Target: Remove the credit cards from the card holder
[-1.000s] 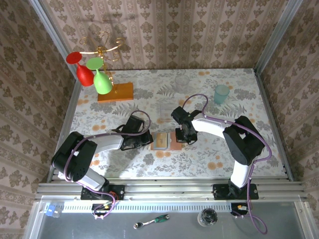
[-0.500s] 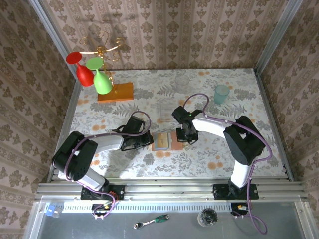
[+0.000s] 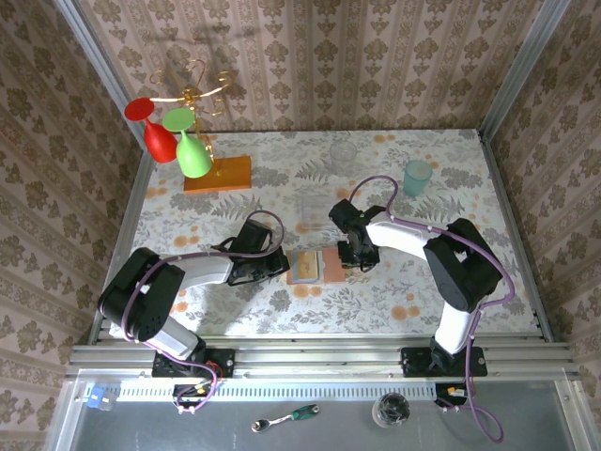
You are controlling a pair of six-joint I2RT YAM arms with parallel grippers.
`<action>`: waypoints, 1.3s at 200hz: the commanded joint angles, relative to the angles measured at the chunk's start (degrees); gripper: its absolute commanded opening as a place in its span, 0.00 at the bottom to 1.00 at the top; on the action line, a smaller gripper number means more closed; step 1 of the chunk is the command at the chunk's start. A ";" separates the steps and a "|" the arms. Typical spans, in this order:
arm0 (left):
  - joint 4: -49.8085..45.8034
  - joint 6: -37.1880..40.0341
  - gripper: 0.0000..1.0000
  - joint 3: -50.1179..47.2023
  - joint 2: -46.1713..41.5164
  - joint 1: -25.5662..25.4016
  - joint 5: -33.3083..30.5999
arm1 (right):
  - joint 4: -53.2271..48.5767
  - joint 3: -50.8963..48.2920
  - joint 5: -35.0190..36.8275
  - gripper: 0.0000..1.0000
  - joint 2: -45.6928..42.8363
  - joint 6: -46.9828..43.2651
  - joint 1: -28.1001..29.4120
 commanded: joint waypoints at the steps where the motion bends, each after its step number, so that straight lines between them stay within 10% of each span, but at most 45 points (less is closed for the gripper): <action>1: -5.36 -0.56 0.00 -1.52 2.03 -0.09 -2.30 | -3.32 -1.32 3.44 0.39 -2.13 -0.29 -0.74; 74: -5.72 -0.40 0.00 -0.91 2.16 -0.09 -2.22 | -3.42 -3.41 4.18 0.51 -3.17 -1.07 -3.30; 260: -12.09 2.48 0.00 6.58 -3.83 -0.01 -1.43 | -4.78 0.20 -1.11 0.44 -9.99 -1.53 -3.48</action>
